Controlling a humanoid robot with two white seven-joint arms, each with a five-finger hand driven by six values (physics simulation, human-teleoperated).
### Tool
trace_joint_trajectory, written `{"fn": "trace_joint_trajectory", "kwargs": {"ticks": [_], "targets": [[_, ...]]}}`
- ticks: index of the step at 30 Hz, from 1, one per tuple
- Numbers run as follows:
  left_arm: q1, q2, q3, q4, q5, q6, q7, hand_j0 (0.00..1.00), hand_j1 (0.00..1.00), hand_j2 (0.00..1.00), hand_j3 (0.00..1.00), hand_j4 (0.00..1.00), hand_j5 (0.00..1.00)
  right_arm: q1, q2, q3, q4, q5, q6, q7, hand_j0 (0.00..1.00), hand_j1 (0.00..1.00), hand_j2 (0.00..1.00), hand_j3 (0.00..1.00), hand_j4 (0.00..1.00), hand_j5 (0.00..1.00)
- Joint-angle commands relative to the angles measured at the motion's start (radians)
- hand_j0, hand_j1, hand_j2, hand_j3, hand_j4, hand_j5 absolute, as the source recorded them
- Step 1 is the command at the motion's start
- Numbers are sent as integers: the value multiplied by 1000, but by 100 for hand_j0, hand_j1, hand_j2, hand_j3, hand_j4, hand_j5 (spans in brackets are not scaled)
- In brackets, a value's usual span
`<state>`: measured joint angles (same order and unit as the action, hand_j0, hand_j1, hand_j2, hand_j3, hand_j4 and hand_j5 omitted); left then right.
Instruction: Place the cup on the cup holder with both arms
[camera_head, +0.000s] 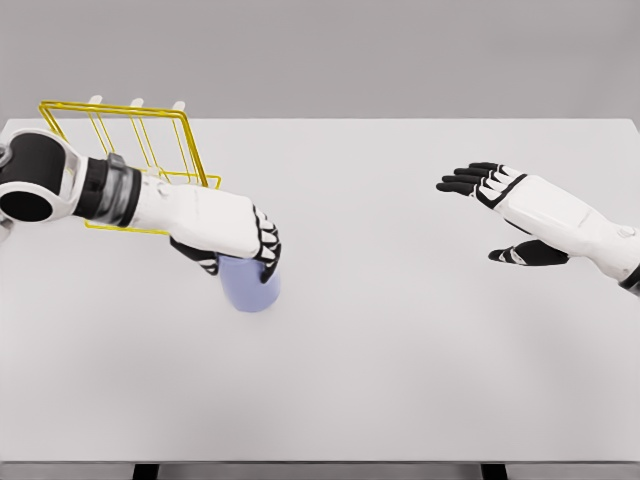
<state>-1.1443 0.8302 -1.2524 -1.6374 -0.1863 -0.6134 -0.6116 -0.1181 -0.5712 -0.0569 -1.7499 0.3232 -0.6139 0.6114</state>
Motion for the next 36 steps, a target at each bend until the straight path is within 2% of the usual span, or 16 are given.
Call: {"fn": "trace_joint_trajectory", "kwargs": {"ticks": [1, 6, 11, 15, 36], "targets": [[-2, 17, 14, -13, 25, 3, 1, 47, 47, 47, 47, 47, 47, 0, -1, 0, 0, -7, 3, -1, 100, 100, 100, 100, 100, 100], [-6, 49, 50, -29, 48, 3, 1, 47, 47, 47, 47, 47, 47, 2, -2, 0, 1, -7, 3, -1, 100, 100, 100, 100, 100, 100], [-20, 66, 53, -30, 85, 3, 1, 47, 47, 47, 47, 47, 47, 2, -2, 0, 1, -7, 3, -1, 100, 100, 100, 100, 100, 100], [-23, 81, 99, -41, 93, 3, 1, 47, 47, 47, 47, 47, 47, 2, -2, -1, 1, -7, 3, -1, 100, 100, 100, 100, 100, 100], [-23, 173, 246, -41, 153, 3, 1, 48, 48, 48, 48, 48, 48, 2, -1, 0, -2, -7, 3, -1, 100, 100, 100, 100, 100, 100]]}}
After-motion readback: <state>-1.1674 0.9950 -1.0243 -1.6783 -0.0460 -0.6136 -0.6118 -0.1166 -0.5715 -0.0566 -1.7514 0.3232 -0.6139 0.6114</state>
